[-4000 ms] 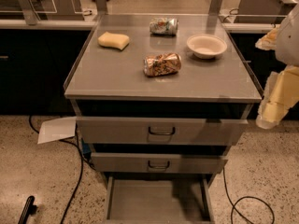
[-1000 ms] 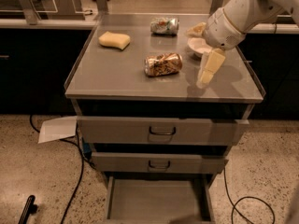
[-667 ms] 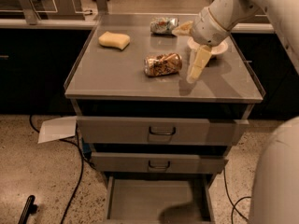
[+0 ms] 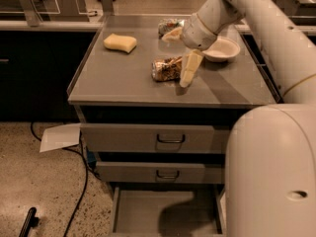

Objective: Place orange can into bottom drawer

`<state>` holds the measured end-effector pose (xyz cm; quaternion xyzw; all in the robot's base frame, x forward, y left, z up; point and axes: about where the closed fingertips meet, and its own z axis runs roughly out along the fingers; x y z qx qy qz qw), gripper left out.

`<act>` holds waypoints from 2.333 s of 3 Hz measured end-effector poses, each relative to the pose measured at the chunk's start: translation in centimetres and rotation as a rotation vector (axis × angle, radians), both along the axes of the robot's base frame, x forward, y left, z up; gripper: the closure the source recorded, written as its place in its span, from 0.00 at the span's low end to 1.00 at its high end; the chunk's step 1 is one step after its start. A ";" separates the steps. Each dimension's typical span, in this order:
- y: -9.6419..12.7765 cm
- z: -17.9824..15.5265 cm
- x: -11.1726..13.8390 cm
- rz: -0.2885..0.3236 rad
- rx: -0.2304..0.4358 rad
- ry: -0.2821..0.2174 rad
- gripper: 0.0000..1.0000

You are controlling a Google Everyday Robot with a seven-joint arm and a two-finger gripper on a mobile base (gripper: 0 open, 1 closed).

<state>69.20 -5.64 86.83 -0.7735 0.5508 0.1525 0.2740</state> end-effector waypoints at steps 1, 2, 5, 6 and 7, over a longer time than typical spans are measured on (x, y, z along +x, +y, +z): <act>1.3 -2.4 0.3 0.016 0.006 0.059 0.00; 1.4 -2.6 0.3 0.016 0.007 0.062 0.18; 1.4 -2.6 0.3 0.016 0.007 0.062 0.88; 1.7 -2.6 0.5 0.018 0.019 0.061 1.00; 1.2 -1.2 -1.5 0.050 0.068 0.083 1.00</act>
Offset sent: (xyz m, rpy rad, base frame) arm 0.0025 0.0117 -0.0214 0.0059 0.0531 0.0142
